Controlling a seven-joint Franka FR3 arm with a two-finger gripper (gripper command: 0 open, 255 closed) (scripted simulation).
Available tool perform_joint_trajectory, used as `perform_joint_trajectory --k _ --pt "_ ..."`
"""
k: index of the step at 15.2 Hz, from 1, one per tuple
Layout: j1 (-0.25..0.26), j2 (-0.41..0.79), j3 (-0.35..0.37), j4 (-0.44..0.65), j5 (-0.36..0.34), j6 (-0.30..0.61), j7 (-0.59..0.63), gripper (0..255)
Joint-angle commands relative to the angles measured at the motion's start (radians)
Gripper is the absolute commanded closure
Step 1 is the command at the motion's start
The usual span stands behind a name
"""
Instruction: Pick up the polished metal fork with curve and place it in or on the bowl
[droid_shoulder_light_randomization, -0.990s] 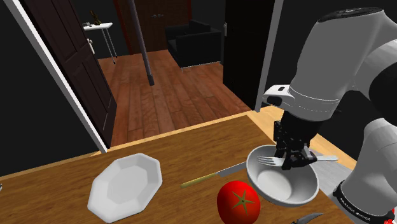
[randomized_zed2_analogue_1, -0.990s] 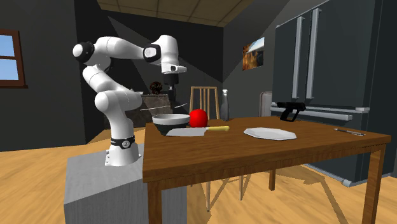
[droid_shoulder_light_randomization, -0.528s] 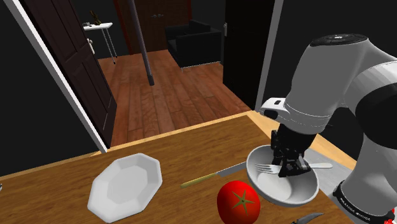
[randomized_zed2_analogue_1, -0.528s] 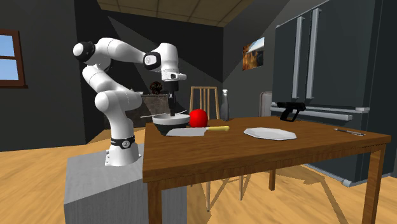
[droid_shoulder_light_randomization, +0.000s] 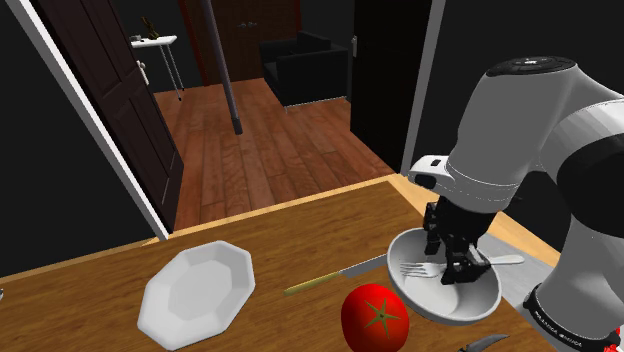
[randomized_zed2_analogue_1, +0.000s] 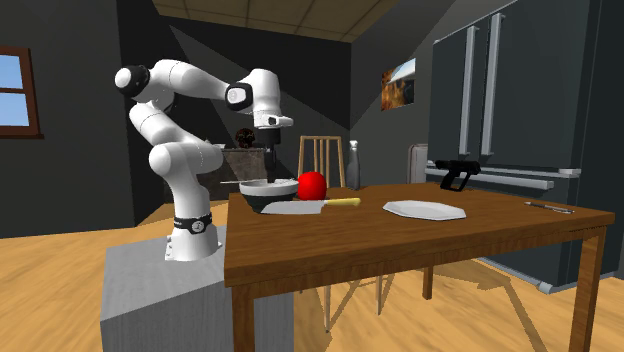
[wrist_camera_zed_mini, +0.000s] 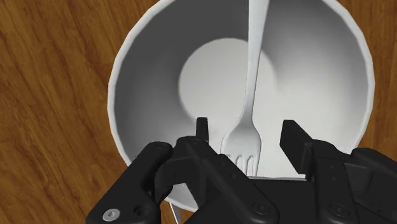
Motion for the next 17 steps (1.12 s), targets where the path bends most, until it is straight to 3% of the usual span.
perform_joint_trajectory --k 1,5,9,17 --pt "0.000 0.000 0.000 0.000 0.000 0.000 0.000 0" --pt "0.000 0.000 0.000 0.000 0.000 0.000 0.000 0" --pt "-0.015 -0.022 -0.030 0.115 -0.032 -0.137 0.003 0" --pt "-0.014 -0.022 -0.031 0.115 -0.032 -0.137 0.004 0"
